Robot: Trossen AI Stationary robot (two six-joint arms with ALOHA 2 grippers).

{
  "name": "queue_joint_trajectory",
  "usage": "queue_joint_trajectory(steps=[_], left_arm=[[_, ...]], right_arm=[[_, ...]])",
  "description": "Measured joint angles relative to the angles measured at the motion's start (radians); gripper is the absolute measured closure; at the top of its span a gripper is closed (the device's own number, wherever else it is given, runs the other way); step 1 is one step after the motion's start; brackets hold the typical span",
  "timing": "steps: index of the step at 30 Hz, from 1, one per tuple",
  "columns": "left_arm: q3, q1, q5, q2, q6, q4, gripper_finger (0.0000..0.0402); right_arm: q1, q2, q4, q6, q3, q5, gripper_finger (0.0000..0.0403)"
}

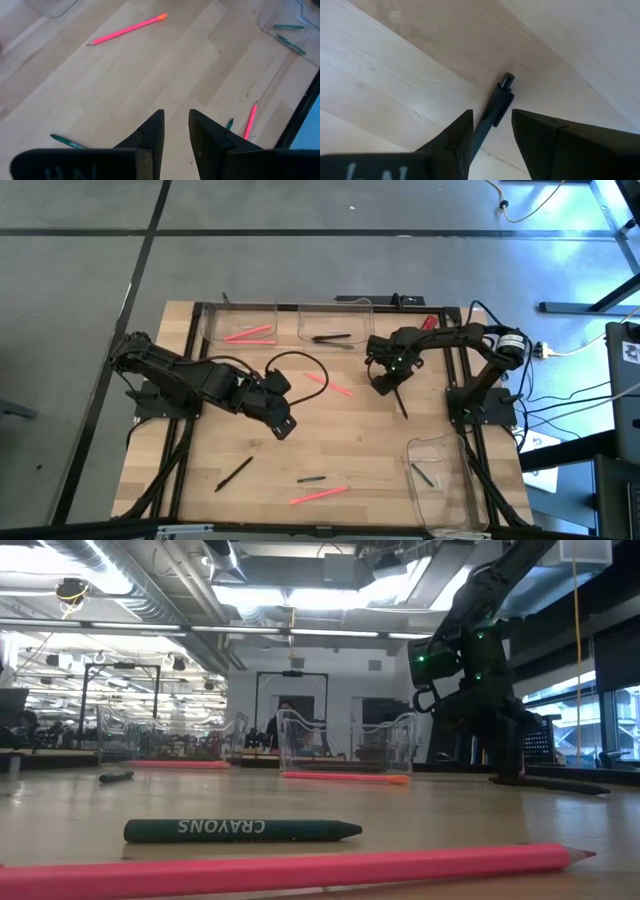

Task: Sort crayons/erasers/pens/pencils in bins
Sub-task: Put the black pen into the top right transparent bin

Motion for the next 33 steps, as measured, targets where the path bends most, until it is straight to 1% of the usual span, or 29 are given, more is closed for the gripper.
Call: queue_joint_trajectory(steps=[11,20,23,29,33], left_arm=[[0.000,0.000,0.002,0.000,-0.005,0.000,0.0321],[0.000,0.000,0.002,0.000,-0.002,-0.001,0.0321],[0.000,0.000,0.002,0.000,-0.001,-0.001,0.0321],[0.000,0.000,0.002,0.000,0.000,-0.001,0.0321],[0.000,0.000,0.002,0.000,0.001,-0.001,0.0321]], right_arm=[[0.000,0.045,0.026,-0.002,0.004,0.006,0.0265],[0.000,0.047,0.030,-0.002,0.003,0.009,0.0268],[0.000,0.048,0.029,-0.005,0.002,0.013,0.0288],[0.000,0.049,0.030,-0.009,0.002,0.017,0.0360],[0.000,0.049,0.037,-0.027,0.002,0.016,0.0363]])
